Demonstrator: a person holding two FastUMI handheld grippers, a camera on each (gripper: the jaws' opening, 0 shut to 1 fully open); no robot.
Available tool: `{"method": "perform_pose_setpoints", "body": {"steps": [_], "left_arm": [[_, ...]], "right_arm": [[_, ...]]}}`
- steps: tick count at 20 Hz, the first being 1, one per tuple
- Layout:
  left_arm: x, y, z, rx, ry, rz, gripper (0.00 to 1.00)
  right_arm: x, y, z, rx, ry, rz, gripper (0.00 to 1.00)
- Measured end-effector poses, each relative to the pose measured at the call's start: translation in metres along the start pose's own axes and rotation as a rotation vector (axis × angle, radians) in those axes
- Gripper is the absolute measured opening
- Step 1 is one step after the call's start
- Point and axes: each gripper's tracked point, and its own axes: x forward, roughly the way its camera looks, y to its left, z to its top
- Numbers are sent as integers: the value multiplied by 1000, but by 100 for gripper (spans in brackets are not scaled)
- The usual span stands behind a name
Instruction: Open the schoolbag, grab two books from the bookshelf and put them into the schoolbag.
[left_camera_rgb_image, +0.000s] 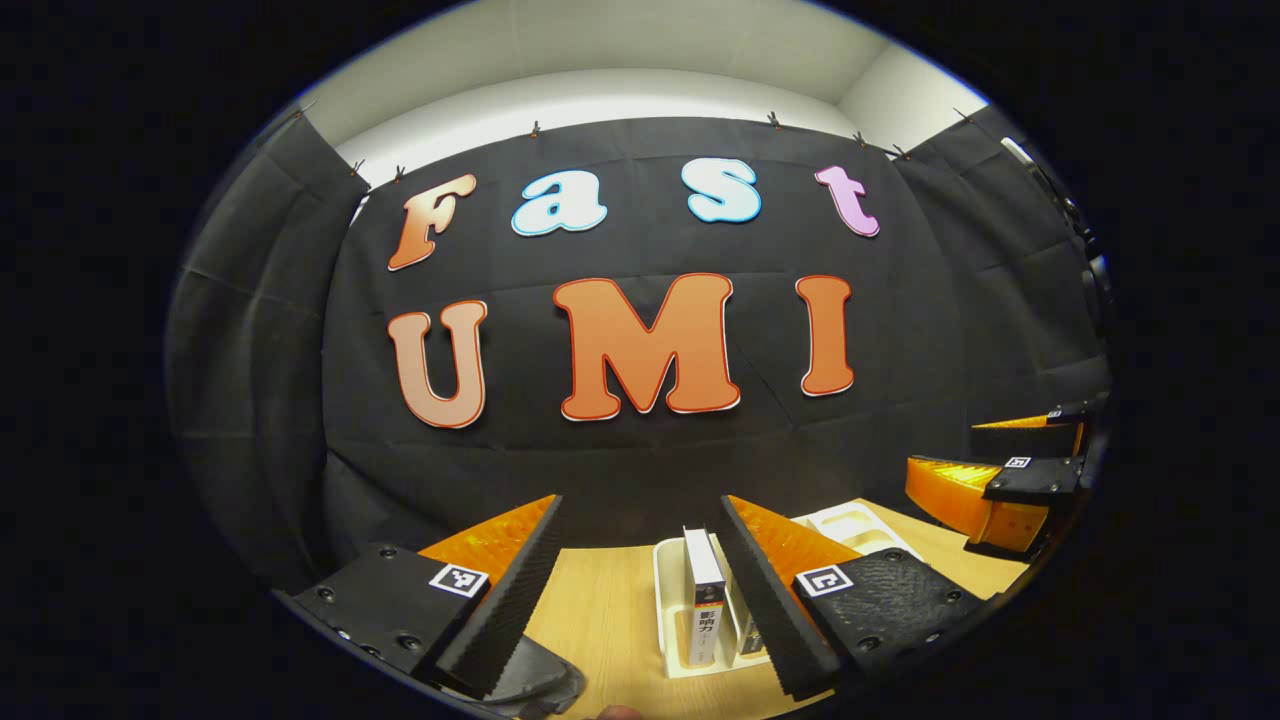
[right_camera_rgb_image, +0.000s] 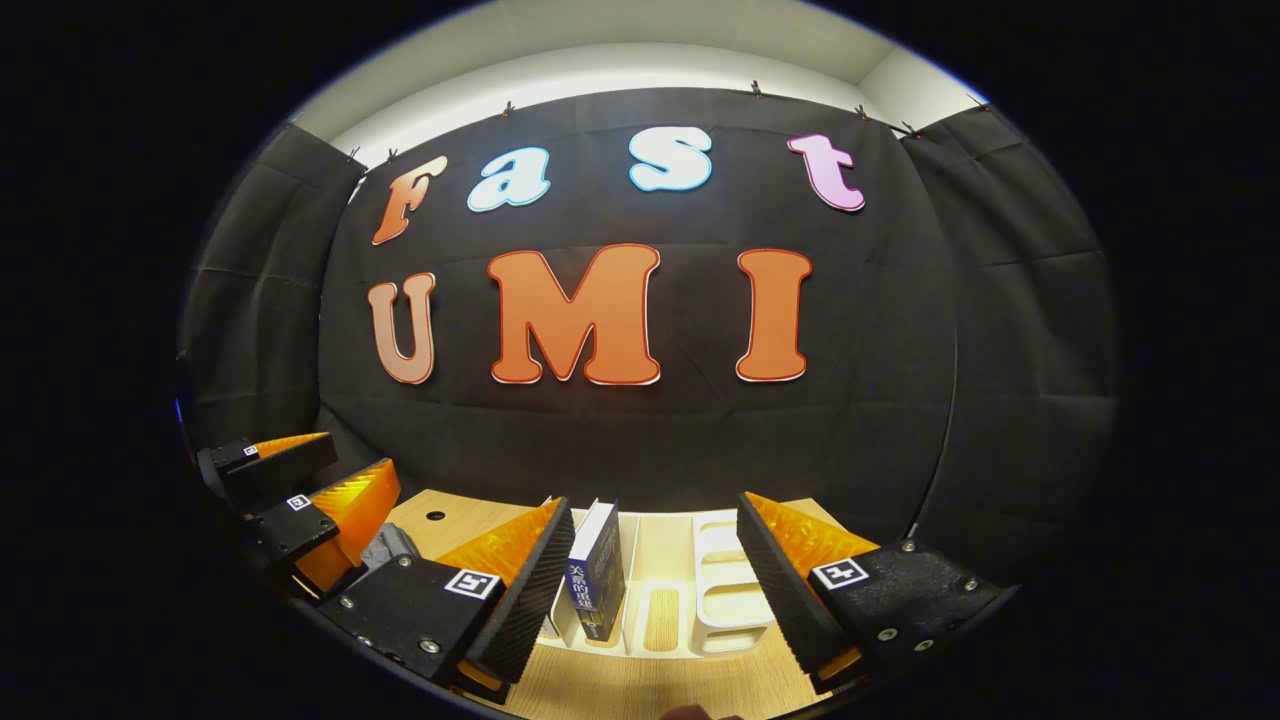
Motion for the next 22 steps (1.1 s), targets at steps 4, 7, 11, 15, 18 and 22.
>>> {"method": "perform_pose_setpoints", "body": {"steps": [4, 7, 11, 15, 18, 22], "left_arm": [[0, 9, -16, 90, 22, 20, 98], [-3, 18, -43, 181, 58, 29, 98], [-9, 36, -87, 336, 123, 40, 97], [-20, 52, -131, 517, 180, 30, 97], [-25, 61, -166, 638, 224, 1, 97], [-30, 82, -218, 736, 320, -22, 96]], "right_arm": [[1, -5, -3, 1, 7, -10, 97], [2, -9, -6, -3, 11, -21, 97], [4, -10, -15, 2, 34, -19, 97], [5, -12, -19, -4, 40, -35, 97], [5, -10, -22, -8, 49, -47, 97], [6, -6, -26, -25, 60, -67, 97]]}}
